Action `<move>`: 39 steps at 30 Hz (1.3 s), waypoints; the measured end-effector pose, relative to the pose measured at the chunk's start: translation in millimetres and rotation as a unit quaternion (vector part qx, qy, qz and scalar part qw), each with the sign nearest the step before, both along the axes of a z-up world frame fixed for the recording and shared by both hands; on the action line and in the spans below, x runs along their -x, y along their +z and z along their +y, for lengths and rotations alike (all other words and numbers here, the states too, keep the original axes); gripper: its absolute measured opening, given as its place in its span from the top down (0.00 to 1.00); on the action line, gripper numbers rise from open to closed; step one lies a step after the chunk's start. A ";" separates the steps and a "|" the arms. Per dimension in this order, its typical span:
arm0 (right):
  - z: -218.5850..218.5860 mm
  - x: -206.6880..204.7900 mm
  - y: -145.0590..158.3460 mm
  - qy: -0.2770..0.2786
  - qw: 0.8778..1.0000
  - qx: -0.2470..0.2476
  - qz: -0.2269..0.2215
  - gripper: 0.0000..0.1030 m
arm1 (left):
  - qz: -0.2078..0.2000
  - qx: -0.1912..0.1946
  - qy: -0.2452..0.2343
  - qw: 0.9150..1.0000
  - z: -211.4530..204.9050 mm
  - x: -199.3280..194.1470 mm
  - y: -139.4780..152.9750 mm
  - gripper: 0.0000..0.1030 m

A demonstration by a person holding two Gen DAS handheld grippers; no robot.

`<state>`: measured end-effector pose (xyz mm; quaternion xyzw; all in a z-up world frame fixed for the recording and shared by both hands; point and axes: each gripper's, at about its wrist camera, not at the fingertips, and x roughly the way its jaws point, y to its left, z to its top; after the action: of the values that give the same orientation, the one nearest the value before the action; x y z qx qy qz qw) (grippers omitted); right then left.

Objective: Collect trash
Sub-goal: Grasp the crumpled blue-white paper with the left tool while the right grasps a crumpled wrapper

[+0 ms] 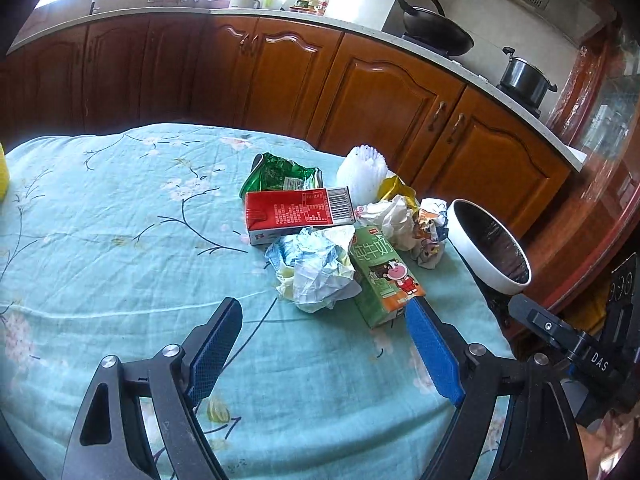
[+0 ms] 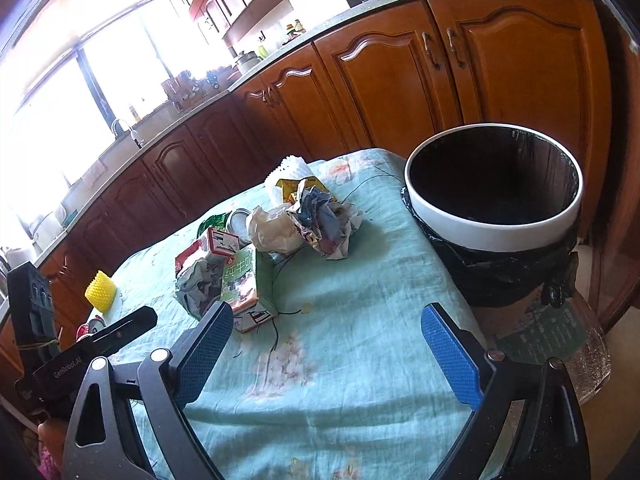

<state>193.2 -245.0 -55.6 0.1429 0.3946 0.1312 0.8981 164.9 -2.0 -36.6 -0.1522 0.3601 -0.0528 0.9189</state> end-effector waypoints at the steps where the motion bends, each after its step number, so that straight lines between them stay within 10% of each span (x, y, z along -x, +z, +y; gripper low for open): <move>1: 2.1 -2.8 0.0 0.002 1.000 0.002 -0.002 0.07 | 0.001 -0.003 0.002 1.000 0.3 -2.3 0.0 0.19; 14: 23.9 -73.9 -12.0 0.034 0.999 0.041 0.002 0.27 | 0.032 0.002 -0.005 0.999 1.2 -42.9 -13.3 0.22; 20: 34.8 -99.4 -26.2 0.047 0.998 0.043 0.019 0.46 | 0.049 0.005 -0.023 0.998 -4.8 -60.1 -23.5 0.58; 24: 36.6 -102.0 -29.9 0.049 0.997 0.049 0.024 0.80 | 0.049 0.008 -0.032 0.998 -4.6 -62.0 -26.9 0.69; 39: 1.8 -50.5 -5.6 0.037 0.999 0.002 0.008 0.85 | -0.007 0.025 -0.065 0.998 -12.6 -20.6 6.4 0.76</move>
<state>243.8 -243.2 -61.1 0.1276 0.4072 0.1626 0.8896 185.5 -14.6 -30.2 -0.1514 0.3610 -0.1227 0.9120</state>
